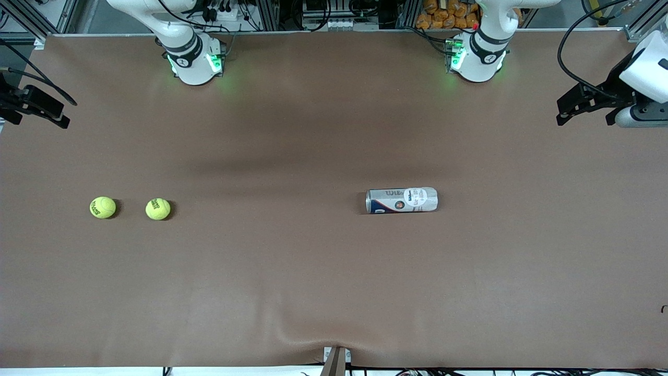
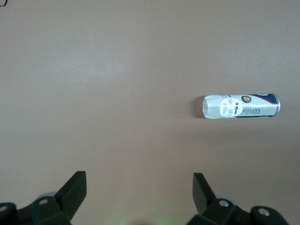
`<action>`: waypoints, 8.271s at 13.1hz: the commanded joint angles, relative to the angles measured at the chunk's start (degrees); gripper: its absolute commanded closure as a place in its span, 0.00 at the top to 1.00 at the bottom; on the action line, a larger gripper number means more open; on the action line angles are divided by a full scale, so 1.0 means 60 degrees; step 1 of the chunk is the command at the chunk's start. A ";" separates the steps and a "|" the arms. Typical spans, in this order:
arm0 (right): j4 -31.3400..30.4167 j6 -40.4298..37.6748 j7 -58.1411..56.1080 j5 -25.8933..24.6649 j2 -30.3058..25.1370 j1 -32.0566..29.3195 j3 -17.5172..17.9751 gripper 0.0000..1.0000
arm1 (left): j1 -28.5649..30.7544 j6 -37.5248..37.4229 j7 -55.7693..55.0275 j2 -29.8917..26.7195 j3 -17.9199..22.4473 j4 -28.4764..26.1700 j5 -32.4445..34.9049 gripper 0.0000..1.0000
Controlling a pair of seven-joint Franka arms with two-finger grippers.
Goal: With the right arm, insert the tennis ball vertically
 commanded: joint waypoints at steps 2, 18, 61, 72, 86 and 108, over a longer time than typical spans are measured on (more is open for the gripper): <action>0.0143 -0.0082 -0.0117 0.0033 0.0057 -0.0275 0.0139 1.00 | -0.0033 -0.0314 -0.0176 0.0221 0.0047 0.0299 -0.0035 1.00; 0.0085 -0.0097 -0.0087 0.0018 0.0057 -0.0275 0.0139 1.00 | 0.0186 -0.0343 -0.0147 0.0427 0.0033 0.0651 -0.0020 1.00; 0.0158 -0.0272 -0.0058 0.0033 0.0160 -0.0320 0.0139 1.00 | -0.3120 -0.0563 -0.0147 0.2753 -0.0246 0.0680 0.1470 1.00; 0.0144 -0.0433 -0.0029 0.0091 0.0116 -0.0378 0.0139 1.00 | -0.4648 0.0651 0.2718 0.5230 -0.0436 0.0680 0.3011 1.00; 0.0159 -0.0521 -0.0073 0.0106 0.0131 -0.0393 0.0139 1.00 | -0.4999 0.1458 0.6855 0.6578 -0.0436 0.0563 0.4286 1.00; 0.0173 -0.1151 -0.0102 0.0150 0.0116 -0.0393 0.0095 1.00 | -0.4897 0.3099 0.7016 0.7736 -0.0378 0.0534 0.4741 1.00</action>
